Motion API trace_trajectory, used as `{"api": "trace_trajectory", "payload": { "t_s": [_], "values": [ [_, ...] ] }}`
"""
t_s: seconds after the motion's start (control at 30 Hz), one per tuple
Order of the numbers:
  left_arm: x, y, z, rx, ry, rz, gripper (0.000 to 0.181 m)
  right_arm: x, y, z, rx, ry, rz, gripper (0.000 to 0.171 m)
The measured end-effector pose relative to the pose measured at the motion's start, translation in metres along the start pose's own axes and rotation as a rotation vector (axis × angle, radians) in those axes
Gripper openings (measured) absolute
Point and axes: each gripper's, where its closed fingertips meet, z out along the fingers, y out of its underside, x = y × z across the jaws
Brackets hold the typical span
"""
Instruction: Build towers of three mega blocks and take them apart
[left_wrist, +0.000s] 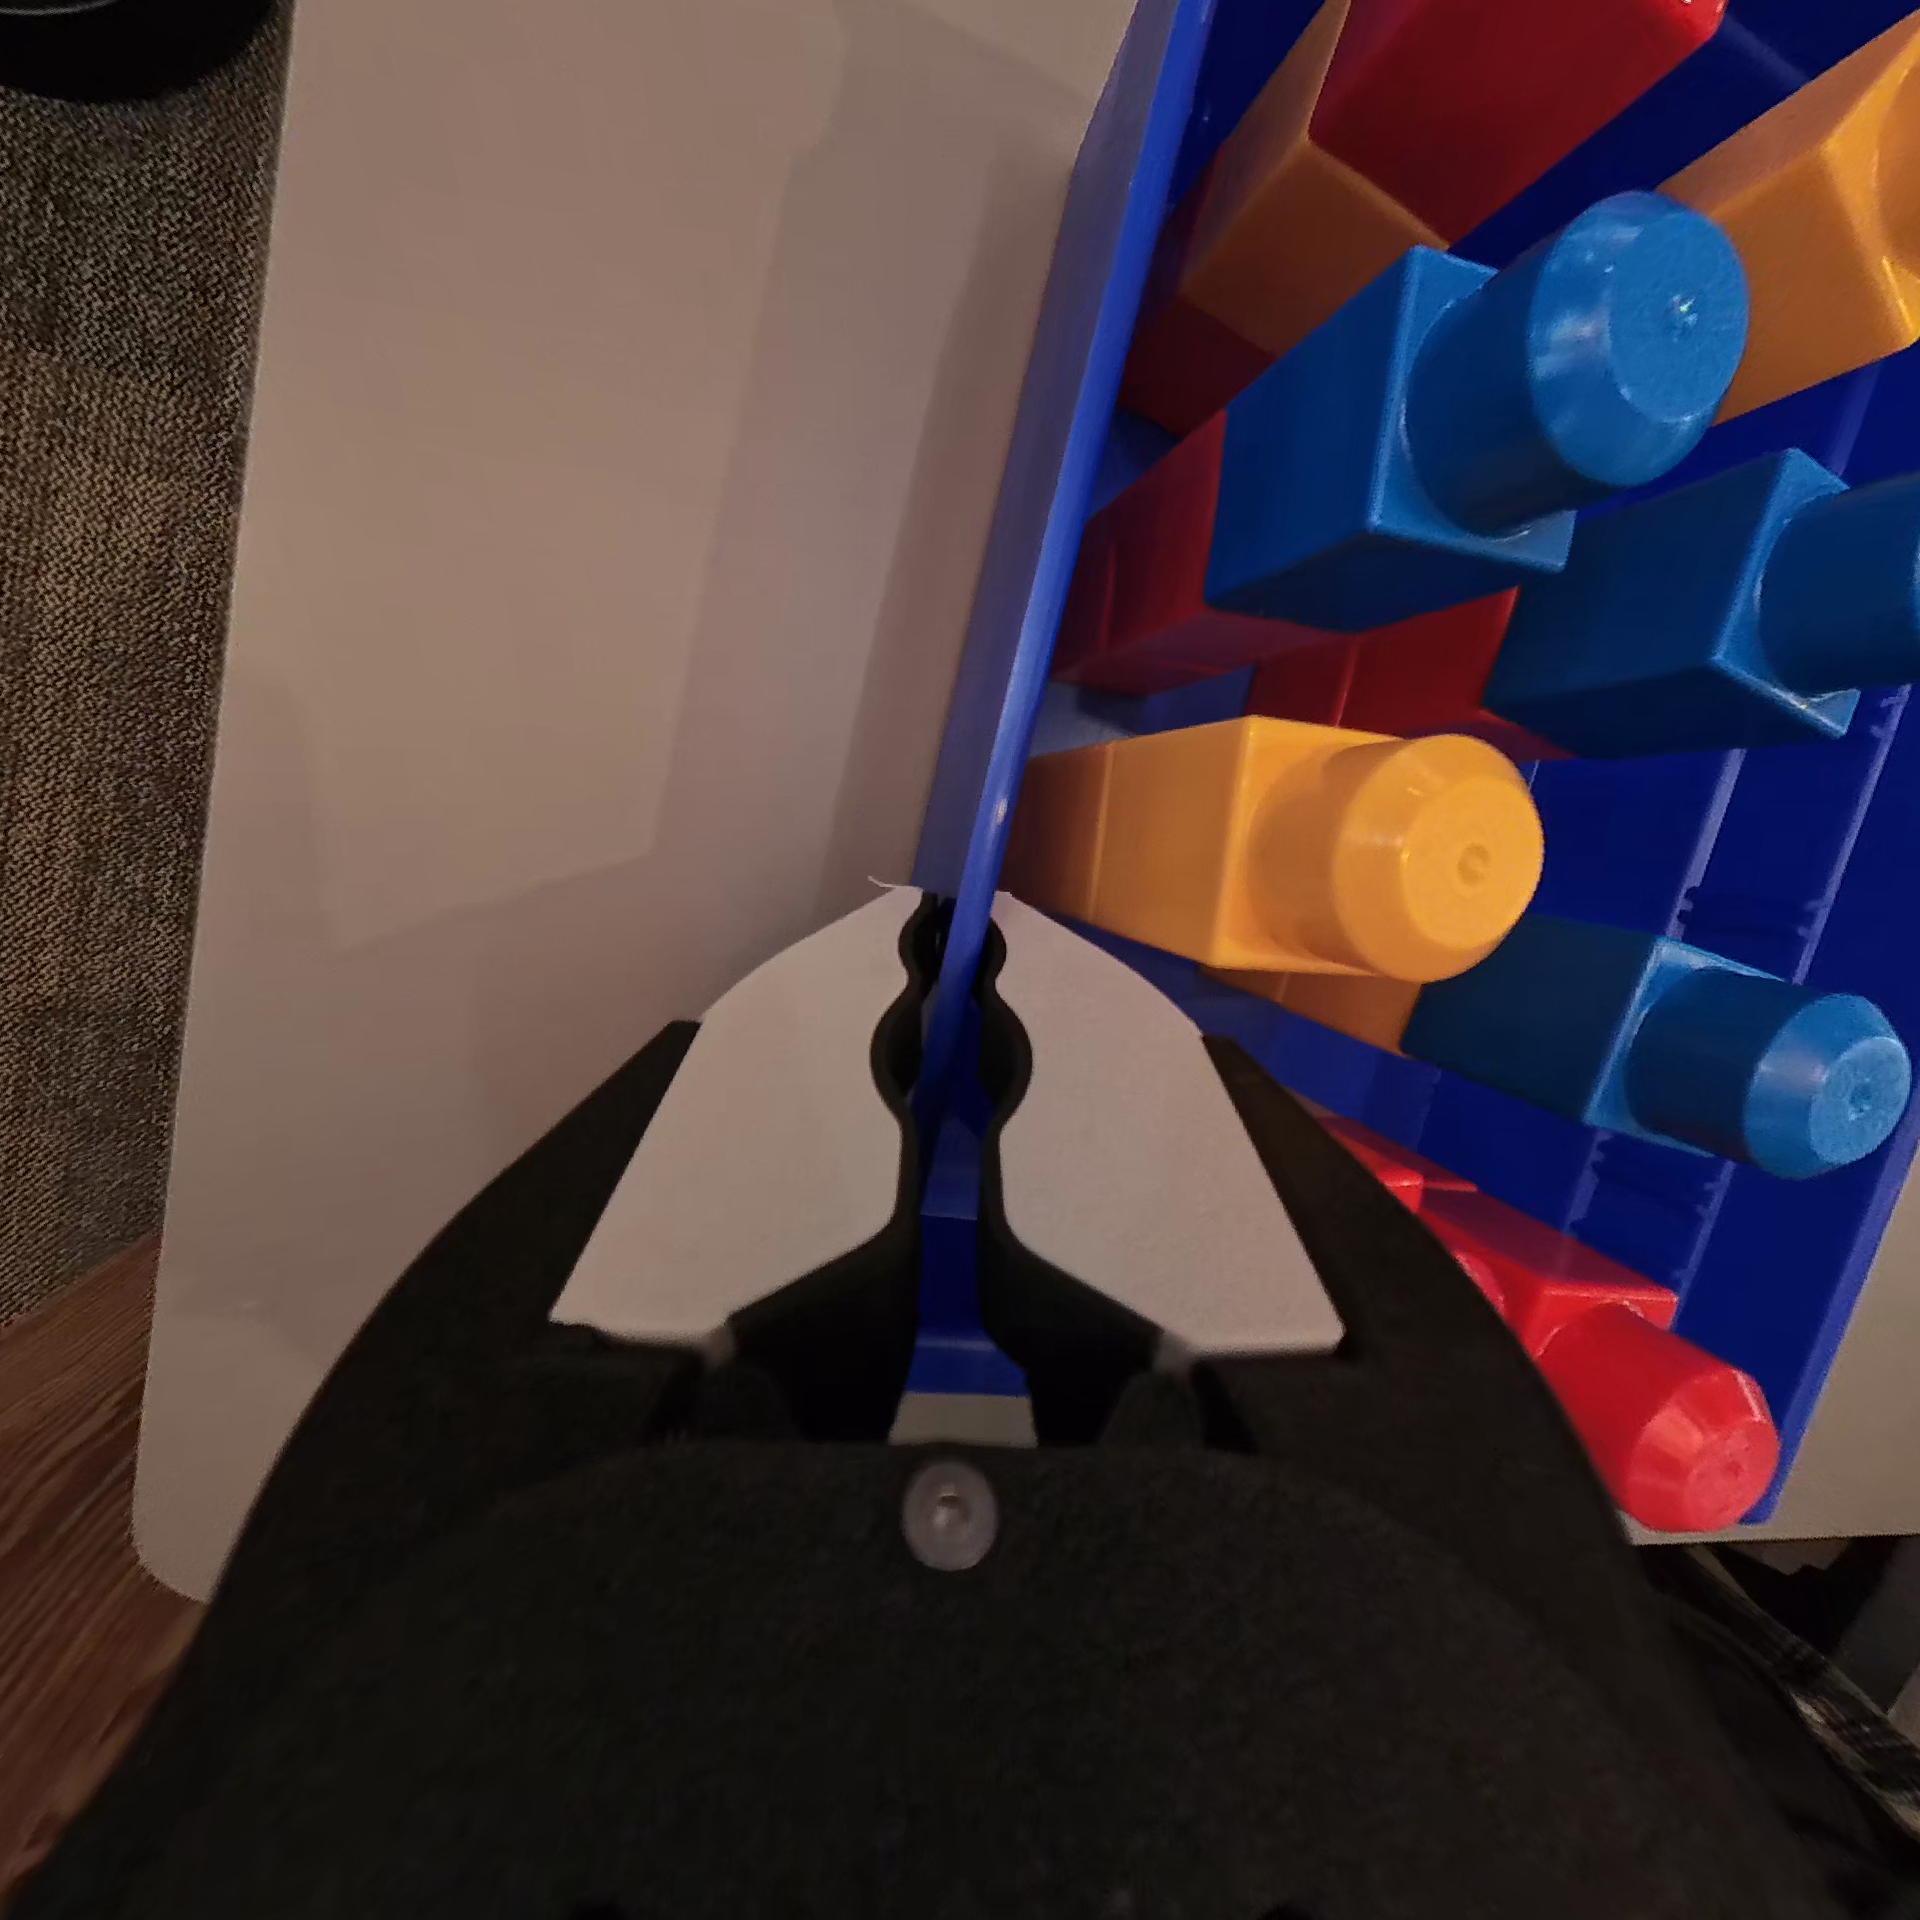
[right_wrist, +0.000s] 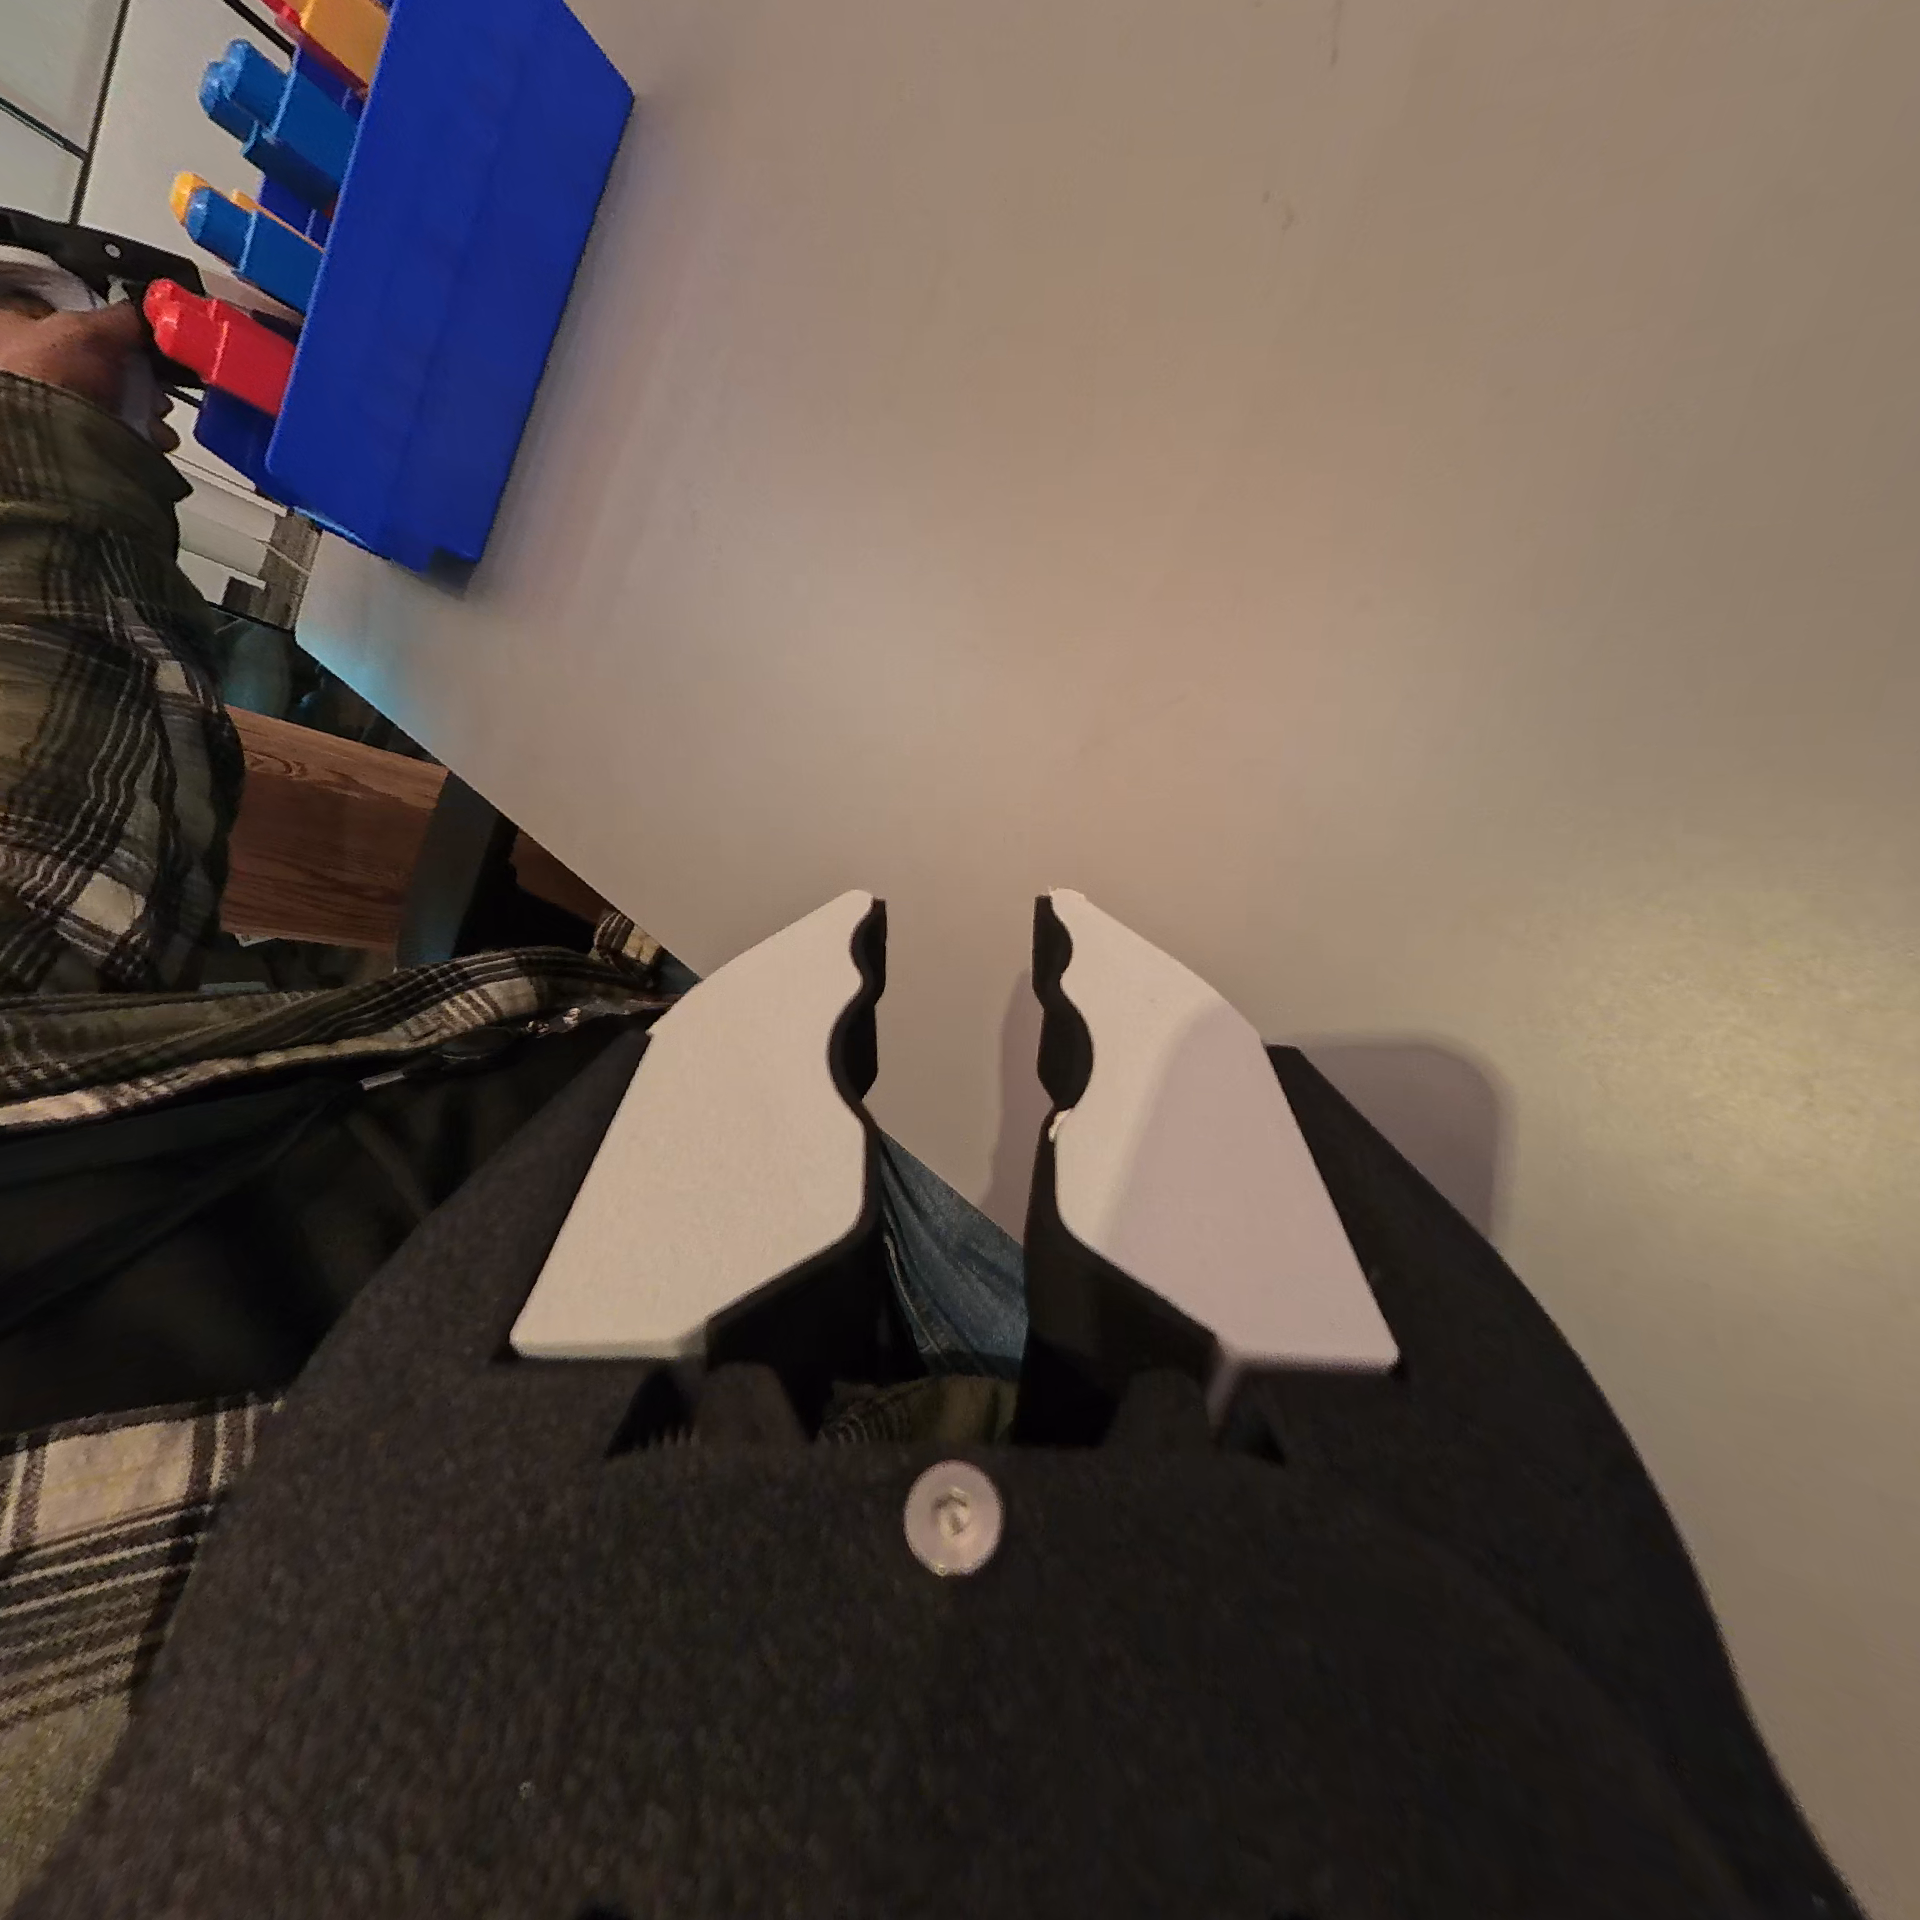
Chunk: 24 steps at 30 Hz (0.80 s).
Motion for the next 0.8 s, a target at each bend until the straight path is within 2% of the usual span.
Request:
{"api": "trace_trajectory", "payload": {
  "t_s": [0.8],
  "values": [
    [-0.018, -0.006, -0.002, 0.009, -0.006, -0.02, 0.005, -0.001, 0.0, 0.006, -0.02, 0.005, 0.004, 0.027]
  ]
}}
